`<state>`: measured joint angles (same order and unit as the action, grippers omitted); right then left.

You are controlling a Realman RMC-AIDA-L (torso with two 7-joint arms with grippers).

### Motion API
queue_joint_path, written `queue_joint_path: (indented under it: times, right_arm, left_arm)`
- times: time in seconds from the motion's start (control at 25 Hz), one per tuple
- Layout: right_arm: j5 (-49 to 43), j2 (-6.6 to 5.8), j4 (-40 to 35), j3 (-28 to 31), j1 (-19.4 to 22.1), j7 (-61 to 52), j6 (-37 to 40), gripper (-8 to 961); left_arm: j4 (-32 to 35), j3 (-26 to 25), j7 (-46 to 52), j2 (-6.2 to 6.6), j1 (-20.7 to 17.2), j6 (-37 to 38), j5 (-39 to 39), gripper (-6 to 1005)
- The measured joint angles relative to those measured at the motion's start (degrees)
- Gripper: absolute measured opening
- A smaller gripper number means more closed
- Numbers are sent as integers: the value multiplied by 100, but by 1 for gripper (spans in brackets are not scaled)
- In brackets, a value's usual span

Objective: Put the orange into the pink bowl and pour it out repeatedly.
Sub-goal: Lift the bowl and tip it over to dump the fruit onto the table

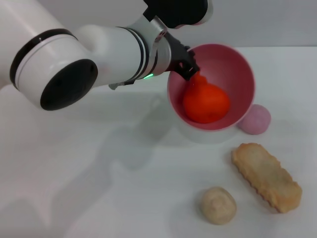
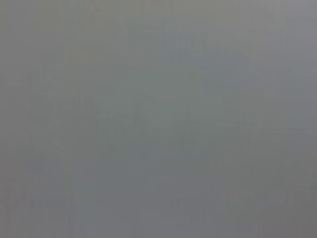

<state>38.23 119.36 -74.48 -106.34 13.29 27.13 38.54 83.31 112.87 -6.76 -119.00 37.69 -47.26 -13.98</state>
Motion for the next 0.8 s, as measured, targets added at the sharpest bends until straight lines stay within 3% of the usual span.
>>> queue_joint_path:
  times: [0.44,0.8]
  right_arm:
    - [203,-19,74,-1,-144,-14,-183,580]
    - [226,-18,90,-9,-124,-15,-193,581]
  left_arm:
    - [-11,163,52,9,-96,364,117,45]
    - [66,566,15,25,-321,693,1403,45]
